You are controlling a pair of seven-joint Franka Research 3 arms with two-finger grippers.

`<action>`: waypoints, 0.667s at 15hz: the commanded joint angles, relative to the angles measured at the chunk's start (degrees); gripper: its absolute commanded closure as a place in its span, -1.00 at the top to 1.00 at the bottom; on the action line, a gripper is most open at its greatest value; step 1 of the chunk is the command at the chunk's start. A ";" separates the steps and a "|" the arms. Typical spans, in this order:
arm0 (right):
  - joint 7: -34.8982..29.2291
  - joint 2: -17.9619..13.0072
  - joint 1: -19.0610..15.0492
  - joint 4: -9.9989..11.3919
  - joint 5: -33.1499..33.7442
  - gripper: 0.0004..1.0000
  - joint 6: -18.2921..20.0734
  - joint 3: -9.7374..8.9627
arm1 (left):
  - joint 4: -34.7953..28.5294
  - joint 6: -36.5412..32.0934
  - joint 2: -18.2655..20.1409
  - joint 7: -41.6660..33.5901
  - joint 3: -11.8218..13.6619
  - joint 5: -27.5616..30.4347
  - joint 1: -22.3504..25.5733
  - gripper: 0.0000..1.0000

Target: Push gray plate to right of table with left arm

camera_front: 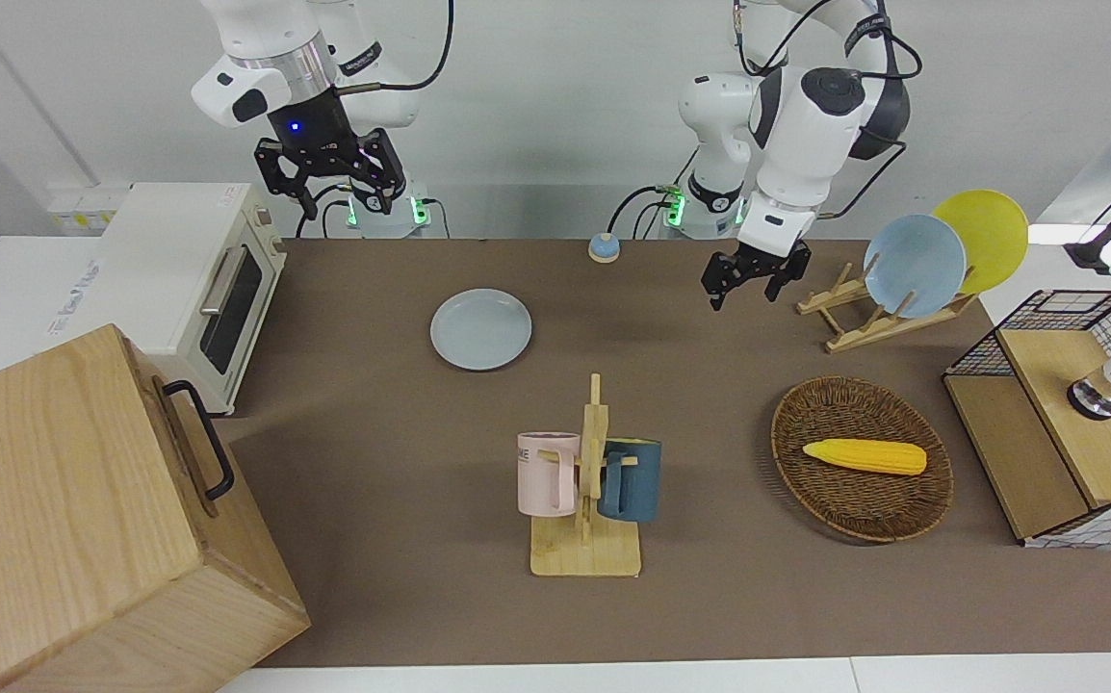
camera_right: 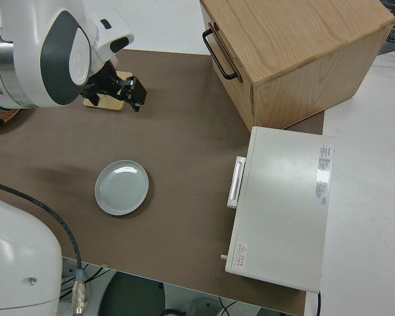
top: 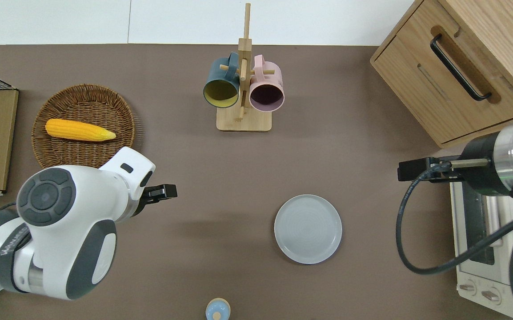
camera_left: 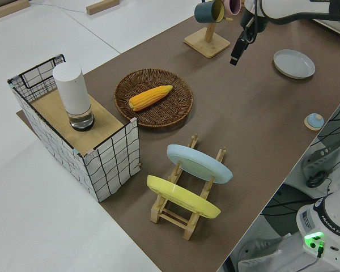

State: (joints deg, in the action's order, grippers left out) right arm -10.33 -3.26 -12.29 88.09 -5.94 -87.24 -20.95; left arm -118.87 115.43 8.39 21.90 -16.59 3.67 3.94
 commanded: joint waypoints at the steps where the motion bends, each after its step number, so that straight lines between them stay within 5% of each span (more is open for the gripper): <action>1: -0.12 0.27 -0.37 -0.81 -0.92 0.99 0.31 -0.23 | 4.51 -4.50 -0.47 -0.90 -0.37 -1.12 1.94 0.99; 6: -0.12 0.36 -0.37 -0.81 -0.92 0.99 0.31 -0.23 | 9.79 -10.20 -0.74 -4.83 4.89 -1.13 1.25 0.99; 10: -0.12 0.36 -0.37 -0.81 -0.92 0.99 0.31 -0.23 | 13.37 -16.44 -0.21 -5.65 17.44 -1.30 -9.97 0.99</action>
State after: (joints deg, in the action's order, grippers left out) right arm -10.33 -3.26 -12.29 88.09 -5.94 -87.24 -20.95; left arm -109.65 104.18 8.42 16.67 -6.66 3.57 1.87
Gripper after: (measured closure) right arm 0.004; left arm 0.004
